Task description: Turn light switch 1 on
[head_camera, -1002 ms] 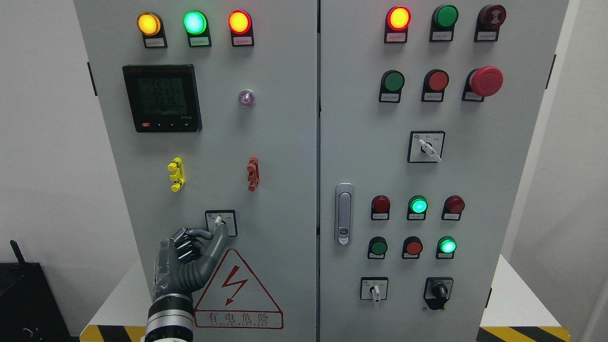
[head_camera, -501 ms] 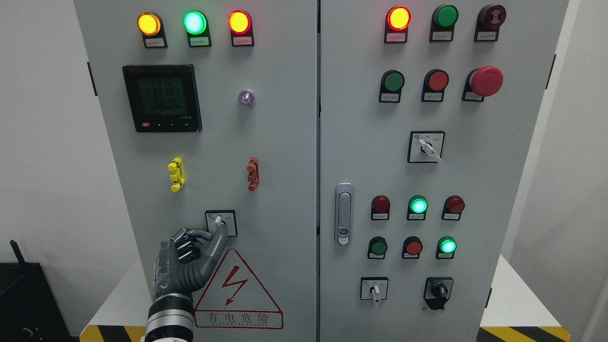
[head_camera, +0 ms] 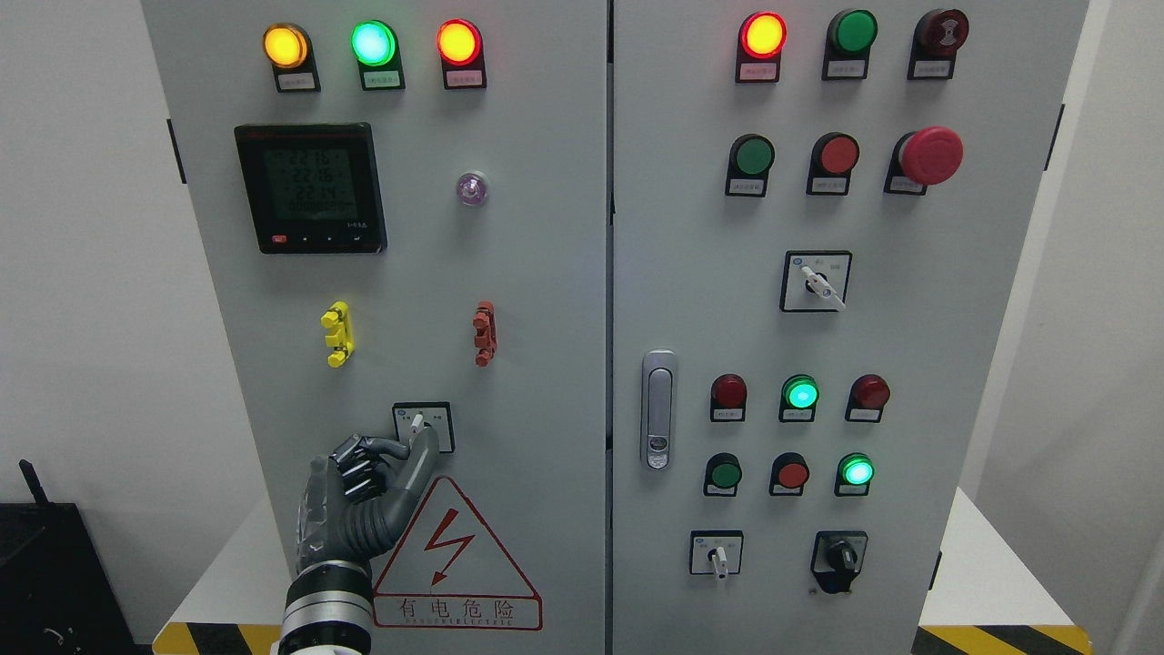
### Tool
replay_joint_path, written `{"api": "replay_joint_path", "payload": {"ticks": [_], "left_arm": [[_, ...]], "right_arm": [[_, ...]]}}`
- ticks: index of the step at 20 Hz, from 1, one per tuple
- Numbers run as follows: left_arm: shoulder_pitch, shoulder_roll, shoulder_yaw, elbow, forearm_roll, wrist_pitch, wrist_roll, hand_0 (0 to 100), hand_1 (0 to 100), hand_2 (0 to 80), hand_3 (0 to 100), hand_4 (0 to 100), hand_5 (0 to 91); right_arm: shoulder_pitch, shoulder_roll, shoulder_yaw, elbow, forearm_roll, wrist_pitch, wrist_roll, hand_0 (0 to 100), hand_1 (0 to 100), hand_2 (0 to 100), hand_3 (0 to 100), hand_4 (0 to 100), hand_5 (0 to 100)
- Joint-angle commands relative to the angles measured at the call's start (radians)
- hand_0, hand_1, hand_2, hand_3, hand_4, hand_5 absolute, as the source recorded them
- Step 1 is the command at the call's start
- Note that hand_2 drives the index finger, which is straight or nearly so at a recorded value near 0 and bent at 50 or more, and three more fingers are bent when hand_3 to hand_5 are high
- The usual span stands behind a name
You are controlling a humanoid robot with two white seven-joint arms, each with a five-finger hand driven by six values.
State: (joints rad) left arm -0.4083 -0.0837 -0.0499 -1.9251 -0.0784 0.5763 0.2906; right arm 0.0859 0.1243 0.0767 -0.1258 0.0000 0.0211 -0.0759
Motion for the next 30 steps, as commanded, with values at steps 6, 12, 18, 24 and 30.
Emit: {"api": "replay_joint_path", "payload": {"ticks": [6, 12, 18, 24, 30], "left_arm": [[-0.003, -0.001, -0.001, 0.0, -0.001, 0.002, -0.001, 16, 64, 62.2, 98, 98, 88.1], [-0.001, -0.001, -0.001, 0.0, -0.003, 0.002, -0.001, 17, 63, 62.1, 98, 98, 88.2], [-0.001, -0.001, -0.001, 0.002, -0.017, 0.002, -0.001, 22, 63, 62.0, 98, 98, 88.2], [-0.001, -0.001, -0.001, 0.002, -0.017, 0.002, -0.001, 27, 64, 61.9, 98, 98, 88.3], [-0.001, -0.001, -0.004, 0.002, -0.018, 0.002, -0.001, 30, 64, 61.8, 98, 98, 88.3]], "right_arm": [[0.0, 0.0, 0.0, 0.0, -0.025, 0.0, 0.001, 0, 0, 0, 0, 0, 0], [0.0, 0.0, 0.0, 0.0, -0.025, 0.0, 0.001, 0, 0, 0, 0, 0, 0], [0.0, 0.0, 0.0, 0.0, -0.025, 0.0, 0.001, 0, 0, 0, 0, 0, 0], [0.0, 0.0, 0.0, 0.0, -0.025, 0.0, 0.001, 0, 0, 0, 0, 0, 0], [0.0, 0.0, 0.0, 0.0, -0.025, 0.0, 0.001, 0, 0, 0, 0, 0, 0]]}}
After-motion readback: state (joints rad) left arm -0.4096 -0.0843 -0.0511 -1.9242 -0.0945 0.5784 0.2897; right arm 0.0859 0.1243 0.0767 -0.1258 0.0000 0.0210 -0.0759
